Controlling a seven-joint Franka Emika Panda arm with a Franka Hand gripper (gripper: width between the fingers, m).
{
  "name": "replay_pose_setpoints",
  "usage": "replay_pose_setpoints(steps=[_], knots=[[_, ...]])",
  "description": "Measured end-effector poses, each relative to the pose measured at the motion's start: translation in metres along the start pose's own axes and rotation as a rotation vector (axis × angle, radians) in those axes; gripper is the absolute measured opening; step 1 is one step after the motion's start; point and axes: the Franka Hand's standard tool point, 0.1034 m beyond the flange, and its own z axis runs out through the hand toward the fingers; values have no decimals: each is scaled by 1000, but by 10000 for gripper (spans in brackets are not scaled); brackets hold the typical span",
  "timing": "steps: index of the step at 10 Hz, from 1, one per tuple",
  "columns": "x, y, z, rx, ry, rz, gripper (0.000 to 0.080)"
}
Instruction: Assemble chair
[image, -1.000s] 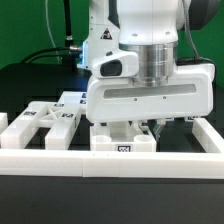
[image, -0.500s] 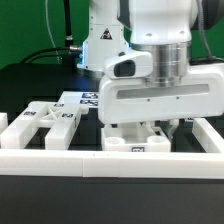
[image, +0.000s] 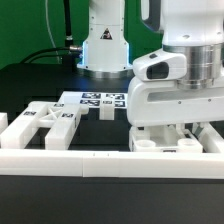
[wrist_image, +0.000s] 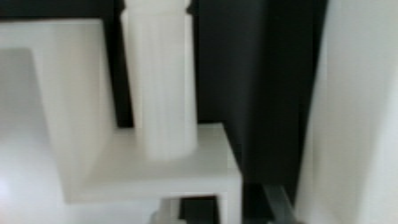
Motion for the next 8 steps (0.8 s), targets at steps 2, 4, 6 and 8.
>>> replay_pose_setpoints(steps=[2,4,6,8], knots=[[4,-2,1,1,3,-3,32],[5,-3,1,0,5,-4,32],[6,7,-1,-13,0,11,118],[11,15,-16,-20,3,14,459]])
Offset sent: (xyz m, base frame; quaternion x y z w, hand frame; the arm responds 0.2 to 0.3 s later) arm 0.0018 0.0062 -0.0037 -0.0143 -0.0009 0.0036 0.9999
